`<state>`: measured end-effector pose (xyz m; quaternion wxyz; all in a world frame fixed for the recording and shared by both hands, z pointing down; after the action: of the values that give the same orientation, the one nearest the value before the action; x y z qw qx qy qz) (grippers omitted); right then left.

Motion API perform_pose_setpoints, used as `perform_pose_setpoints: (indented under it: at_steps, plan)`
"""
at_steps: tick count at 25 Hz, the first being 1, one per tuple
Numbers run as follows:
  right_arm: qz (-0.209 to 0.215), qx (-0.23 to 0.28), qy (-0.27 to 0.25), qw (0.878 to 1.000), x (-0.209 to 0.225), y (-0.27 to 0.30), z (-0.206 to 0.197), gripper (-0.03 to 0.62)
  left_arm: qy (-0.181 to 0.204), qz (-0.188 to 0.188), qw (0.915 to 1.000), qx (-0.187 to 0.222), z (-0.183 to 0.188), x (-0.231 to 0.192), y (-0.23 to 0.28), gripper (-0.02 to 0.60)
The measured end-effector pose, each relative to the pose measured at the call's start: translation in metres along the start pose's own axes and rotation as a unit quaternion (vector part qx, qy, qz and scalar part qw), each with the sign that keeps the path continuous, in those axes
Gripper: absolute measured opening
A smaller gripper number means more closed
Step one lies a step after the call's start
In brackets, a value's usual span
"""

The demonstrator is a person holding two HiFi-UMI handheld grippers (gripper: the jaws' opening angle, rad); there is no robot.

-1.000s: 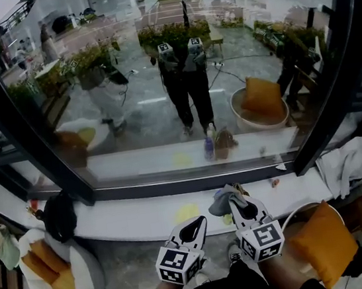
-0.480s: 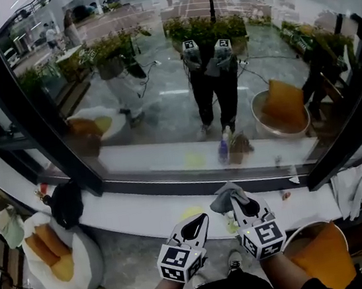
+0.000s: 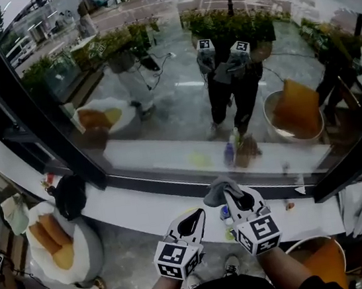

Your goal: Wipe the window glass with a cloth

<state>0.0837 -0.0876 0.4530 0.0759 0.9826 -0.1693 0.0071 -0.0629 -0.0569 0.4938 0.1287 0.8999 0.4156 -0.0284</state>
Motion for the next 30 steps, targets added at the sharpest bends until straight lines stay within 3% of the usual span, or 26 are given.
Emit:
perform_pose_setpoints:
  at_steps: [5, 14, 22, 30]
  plan:
    - [0.018, 0.013, -0.008, 1.0, 0.013, 0.014, 0.02, 0.041, -0.012, 0.034, 0.9991, 0.02, 0.023, -0.007, 0.016, 0.008]
    - [0.022, 0.048, -0.034, 0.998, 0.025, 0.037, 0.05, 0.041, -0.009, 0.036, 0.9987, 0.034, 0.037, -0.026, 0.043, 0.008]
    - [-0.014, 0.079, -0.045, 0.996, 0.042, 0.064, 0.084, 0.041, 0.013, 0.004, 0.999, 0.042, 0.071, -0.041, 0.073, 0.008]
    - [-0.055, 0.103, -0.063, 0.991, 0.013, 0.126, 0.129, 0.041, 0.04, -0.046, 0.9972, 0.044, 0.094, -0.106, 0.073, 0.008]
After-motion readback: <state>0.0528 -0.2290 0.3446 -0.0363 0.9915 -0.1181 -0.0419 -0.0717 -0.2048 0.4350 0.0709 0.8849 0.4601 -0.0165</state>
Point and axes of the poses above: the fingertips, and each gripper's own axes: y forward along the fingers, x to its right, z out of its top, the point moved 6 cm from there along -y, backward along the fingers, and after that the axes turned 7 degrees about -z, right-handed, at the moved point
